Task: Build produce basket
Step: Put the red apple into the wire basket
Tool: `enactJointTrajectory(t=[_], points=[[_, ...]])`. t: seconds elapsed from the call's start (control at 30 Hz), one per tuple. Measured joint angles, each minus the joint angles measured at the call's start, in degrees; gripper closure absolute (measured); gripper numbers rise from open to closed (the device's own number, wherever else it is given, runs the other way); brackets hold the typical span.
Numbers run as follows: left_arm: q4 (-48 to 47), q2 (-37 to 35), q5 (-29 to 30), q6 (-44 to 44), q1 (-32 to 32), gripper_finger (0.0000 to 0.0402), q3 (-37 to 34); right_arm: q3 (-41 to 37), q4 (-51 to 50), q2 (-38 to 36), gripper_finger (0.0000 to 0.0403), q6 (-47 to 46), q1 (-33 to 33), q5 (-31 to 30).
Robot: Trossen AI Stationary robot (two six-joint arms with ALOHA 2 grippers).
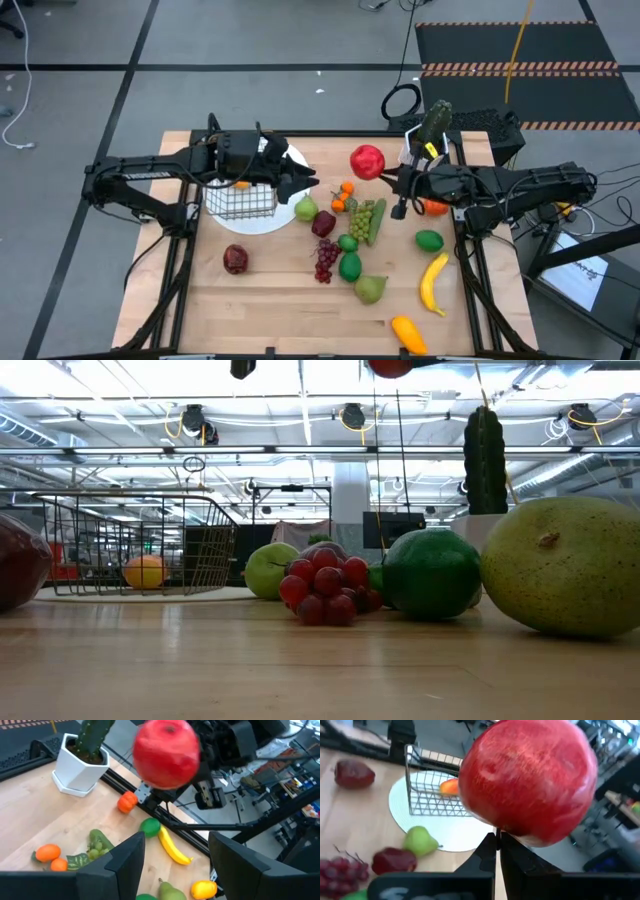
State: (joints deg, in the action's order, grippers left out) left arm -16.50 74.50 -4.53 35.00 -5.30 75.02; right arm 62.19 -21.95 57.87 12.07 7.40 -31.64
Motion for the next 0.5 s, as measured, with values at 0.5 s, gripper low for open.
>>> enactJointTrajectory(t=[0.5], points=[[0.06, 0.0, -0.12, 1.98, 0.2, 0.0183, -0.02, 0.0, 3.22, -0.15, 0.0401, -38.68, 1.31, 3.98]])
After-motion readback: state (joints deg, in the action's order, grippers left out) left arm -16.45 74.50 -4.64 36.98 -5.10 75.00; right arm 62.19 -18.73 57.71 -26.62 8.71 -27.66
